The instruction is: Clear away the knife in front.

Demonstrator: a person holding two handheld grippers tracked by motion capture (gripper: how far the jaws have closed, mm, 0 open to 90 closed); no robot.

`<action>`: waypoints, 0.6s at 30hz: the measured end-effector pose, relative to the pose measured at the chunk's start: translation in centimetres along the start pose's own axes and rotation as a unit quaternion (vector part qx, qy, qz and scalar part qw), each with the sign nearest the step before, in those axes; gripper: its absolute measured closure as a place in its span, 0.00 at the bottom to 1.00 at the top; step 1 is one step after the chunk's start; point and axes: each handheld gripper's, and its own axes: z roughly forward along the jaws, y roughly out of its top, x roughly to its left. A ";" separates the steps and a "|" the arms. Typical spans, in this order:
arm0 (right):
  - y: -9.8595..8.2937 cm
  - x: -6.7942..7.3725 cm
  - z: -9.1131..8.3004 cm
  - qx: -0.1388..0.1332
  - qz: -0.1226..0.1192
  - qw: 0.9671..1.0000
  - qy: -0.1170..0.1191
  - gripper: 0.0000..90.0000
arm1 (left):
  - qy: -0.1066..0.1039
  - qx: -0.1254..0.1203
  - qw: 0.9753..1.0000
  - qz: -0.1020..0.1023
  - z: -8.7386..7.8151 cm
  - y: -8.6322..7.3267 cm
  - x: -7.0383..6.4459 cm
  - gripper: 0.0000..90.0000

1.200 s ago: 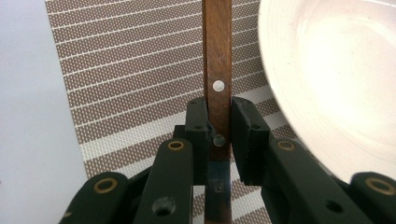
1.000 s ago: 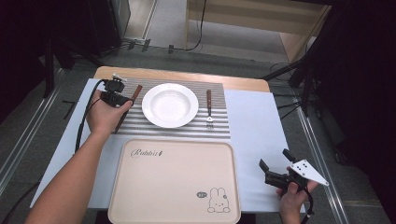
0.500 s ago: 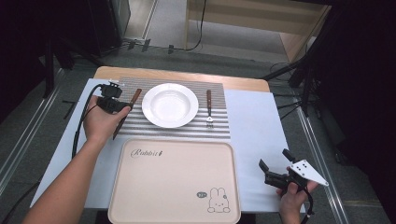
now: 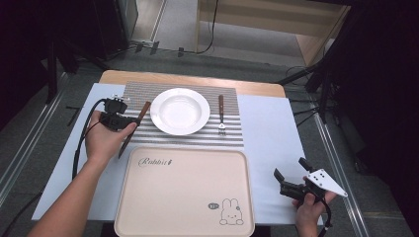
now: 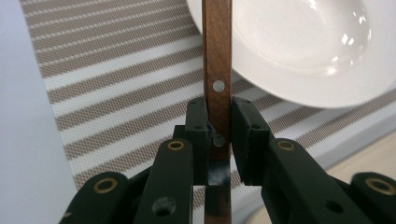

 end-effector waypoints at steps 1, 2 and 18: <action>0.0 0.0 0.0 0.000 0.001 1.000 0.000 0.00 | -0.003 0.001 1.000 0.001 -0.1 -0.2 -0.1 0.85; 0.0 0.0 0.0 0.001 0.001 1.000 0.000 0.00 | -0.005 0.000 1.000 0.000 -0.1 -0.4 -0.3 0.85; 0.0 0.0 0.0 0.001 0.002 1.000 -0.001 0.00 | -0.028 -0.002 0.999 0.015 -1.7 -2.6 -2.6 0.85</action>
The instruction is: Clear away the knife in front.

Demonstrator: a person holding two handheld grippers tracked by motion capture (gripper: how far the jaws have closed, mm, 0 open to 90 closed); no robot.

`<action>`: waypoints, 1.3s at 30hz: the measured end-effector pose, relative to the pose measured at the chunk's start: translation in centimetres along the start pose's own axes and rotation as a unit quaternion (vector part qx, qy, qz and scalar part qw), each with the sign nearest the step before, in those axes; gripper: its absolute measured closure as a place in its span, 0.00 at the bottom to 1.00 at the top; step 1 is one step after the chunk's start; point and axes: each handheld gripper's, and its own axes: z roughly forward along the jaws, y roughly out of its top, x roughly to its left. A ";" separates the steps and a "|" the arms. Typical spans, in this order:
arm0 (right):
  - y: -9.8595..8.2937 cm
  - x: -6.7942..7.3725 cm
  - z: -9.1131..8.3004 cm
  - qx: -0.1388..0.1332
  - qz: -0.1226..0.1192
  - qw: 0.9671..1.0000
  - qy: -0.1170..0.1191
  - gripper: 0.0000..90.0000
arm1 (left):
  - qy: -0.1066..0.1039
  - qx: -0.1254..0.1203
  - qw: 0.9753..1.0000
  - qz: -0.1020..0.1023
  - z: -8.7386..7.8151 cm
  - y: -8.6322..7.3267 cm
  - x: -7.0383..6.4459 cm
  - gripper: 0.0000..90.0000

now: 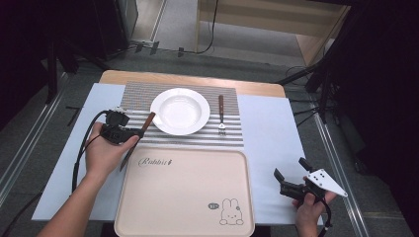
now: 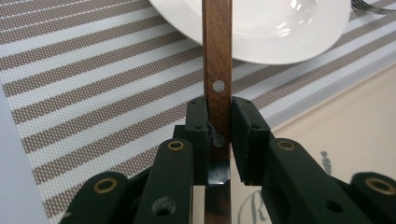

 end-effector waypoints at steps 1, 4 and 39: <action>0.0 0.0 0.0 0.000 0.000 1.000 0.000 0.00 | -0.003 0.000 1.000 0.000 -0.1 -0.1 -0.2 0.85; 0.0 0.0 0.0 0.000 0.000 1.000 0.000 0.00 | -0.008 0.001 1.000 0.003 -0.4 -0.5 -0.8 0.85; 0.0 0.0 0.0 0.001 -0.001 1.000 -0.001 0.00 | -0.056 0.009 0.998 -0.038 0.3 -9.2 -4.5 0.85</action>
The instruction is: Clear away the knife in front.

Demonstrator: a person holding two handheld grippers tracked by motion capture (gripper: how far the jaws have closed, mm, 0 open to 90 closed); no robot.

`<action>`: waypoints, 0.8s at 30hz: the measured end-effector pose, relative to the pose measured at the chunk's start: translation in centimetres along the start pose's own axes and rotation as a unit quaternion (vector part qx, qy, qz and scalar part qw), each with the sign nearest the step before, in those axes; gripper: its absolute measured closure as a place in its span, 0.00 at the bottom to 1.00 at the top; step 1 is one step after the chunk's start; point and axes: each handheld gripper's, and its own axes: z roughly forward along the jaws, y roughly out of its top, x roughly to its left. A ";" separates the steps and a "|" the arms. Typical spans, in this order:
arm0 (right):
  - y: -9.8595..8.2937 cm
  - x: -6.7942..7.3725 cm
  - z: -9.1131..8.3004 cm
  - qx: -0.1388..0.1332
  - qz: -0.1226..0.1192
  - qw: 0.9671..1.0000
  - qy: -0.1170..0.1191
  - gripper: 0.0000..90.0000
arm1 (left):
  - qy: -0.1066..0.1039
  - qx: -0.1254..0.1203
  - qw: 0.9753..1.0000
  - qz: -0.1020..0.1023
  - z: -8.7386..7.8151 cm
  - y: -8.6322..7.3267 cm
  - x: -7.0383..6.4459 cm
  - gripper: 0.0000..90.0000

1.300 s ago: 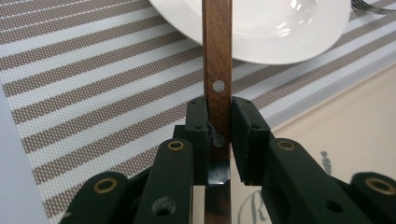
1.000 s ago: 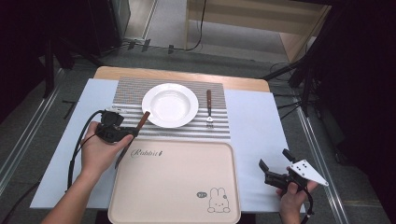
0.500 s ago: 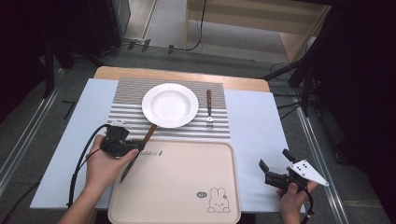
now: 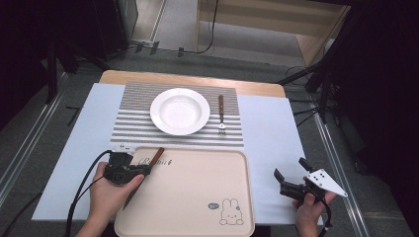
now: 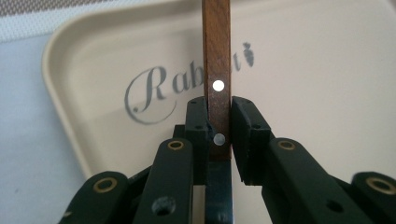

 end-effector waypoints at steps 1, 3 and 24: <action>0.0 0.0 0.0 0.000 0.000 1.000 0.000 0.00 | 0.001 0.000 1.000 -0.002 0.1 -0.2 0.1 0.85; 0.0 0.0 0.0 0.001 0.000 1.000 0.000 0.00 | -0.002 -0.004 1.000 -0.005 0.0 -0.6 0.2 0.85; 0.0 0.1 0.1 0.003 -0.004 1.000 -0.004 0.00 | -0.014 -0.079 0.986 0.149 0.4 0.8 -1.2 0.98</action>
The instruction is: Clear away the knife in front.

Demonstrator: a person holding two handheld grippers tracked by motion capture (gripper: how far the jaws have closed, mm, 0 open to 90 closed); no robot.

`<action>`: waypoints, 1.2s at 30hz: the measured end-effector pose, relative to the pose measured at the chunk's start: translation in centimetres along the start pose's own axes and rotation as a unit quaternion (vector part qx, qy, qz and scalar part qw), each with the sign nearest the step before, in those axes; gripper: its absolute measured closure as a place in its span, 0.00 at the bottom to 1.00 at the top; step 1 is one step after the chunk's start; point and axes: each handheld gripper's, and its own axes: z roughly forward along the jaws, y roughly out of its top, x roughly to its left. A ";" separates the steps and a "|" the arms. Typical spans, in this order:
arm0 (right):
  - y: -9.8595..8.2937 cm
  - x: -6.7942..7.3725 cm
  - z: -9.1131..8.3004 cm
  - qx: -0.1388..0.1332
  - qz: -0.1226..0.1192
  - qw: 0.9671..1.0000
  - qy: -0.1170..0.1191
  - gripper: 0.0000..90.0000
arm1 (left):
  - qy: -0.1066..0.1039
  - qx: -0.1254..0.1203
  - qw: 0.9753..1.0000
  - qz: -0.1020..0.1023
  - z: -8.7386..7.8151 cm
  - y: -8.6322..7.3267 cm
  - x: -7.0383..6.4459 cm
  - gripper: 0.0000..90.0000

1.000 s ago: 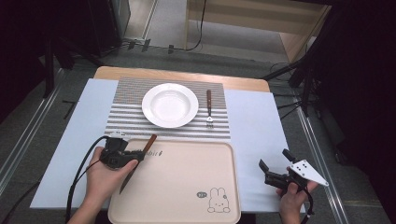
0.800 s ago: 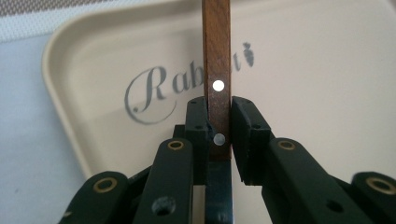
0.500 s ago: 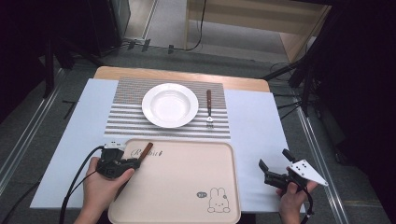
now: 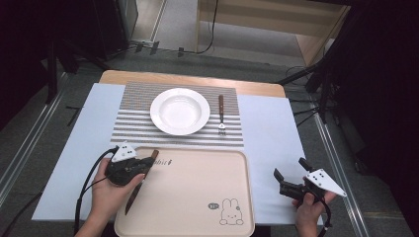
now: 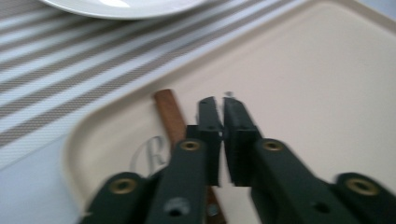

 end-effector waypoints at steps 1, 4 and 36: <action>0.0 0.0 0.0 0.000 0.000 1.000 0.000 0.00 | -0.006 0.013 1.000 0.005 0.4 0.0 -0.1 0.98; 0.0 0.0 0.0 0.000 0.001 1.000 0.000 0.00 | 0.004 0.045 0.999 0.024 1.3 -0.5 -0.4 0.99; 0.0 0.2 0.1 0.003 -0.003 1.000 -0.002 0.00 | 0.007 -0.010 1.000 -0.006 -2.2 -3.6 2.5 0.99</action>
